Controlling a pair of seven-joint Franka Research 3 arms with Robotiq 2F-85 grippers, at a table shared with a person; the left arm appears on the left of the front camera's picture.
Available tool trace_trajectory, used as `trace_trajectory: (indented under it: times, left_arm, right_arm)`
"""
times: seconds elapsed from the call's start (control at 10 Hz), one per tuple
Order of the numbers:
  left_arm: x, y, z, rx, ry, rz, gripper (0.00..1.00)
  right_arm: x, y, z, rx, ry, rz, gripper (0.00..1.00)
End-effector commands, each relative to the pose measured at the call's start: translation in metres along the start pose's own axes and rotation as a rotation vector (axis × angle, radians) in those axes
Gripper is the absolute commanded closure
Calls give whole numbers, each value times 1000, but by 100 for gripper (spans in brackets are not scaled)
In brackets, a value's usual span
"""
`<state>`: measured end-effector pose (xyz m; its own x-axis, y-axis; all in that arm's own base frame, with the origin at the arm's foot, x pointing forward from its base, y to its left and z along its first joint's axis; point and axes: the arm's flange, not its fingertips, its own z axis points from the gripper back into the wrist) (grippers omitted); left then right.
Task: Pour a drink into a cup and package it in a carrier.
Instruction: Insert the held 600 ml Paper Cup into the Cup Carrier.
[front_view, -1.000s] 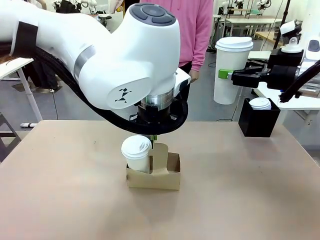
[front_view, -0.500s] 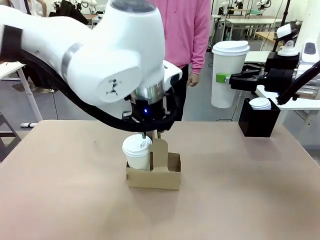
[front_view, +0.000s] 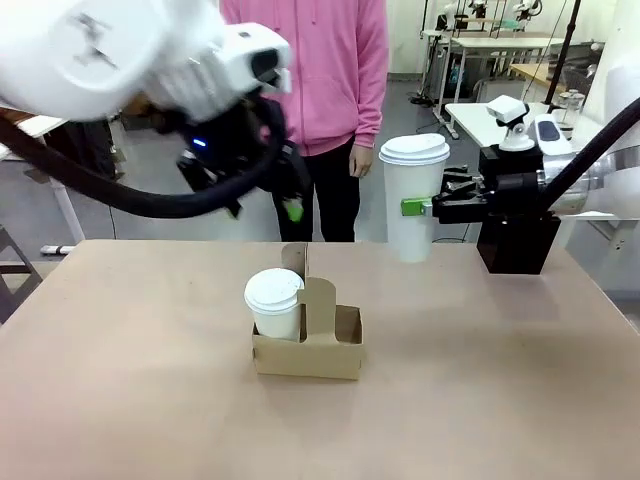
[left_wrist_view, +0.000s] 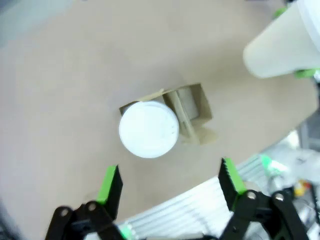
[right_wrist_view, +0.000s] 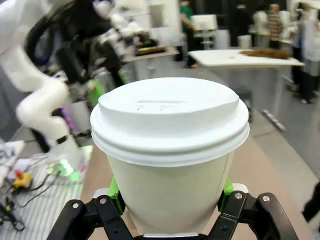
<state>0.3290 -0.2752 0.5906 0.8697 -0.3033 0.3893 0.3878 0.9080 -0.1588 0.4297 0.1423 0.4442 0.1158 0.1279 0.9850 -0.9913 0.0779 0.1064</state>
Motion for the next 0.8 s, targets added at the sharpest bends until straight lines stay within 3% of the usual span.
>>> trace_trajectory:
  times: [0.0,0.1,0.3,0.4,0.7]
  left_arm:
    - [-29,66,7,-161,22,-205,0]
    - [-41,83,9,-201,-15,-247,0]
    - [-46,81,1,-125,-89,-259,0]
    - [-32,86,14,-158,-37,-238,0]
    - [-40,91,10,-146,-48,-264,0]
  right_arm:
    - [-7,-20,0,128,-27,47,20]
    - [-16,-21,-3,137,-30,66,20]
    - [-17,-12,-7,108,-13,21,20]
    - [-17,-12,-7,108,-13,21,20]
    - [-23,-17,-5,119,-11,25,20]
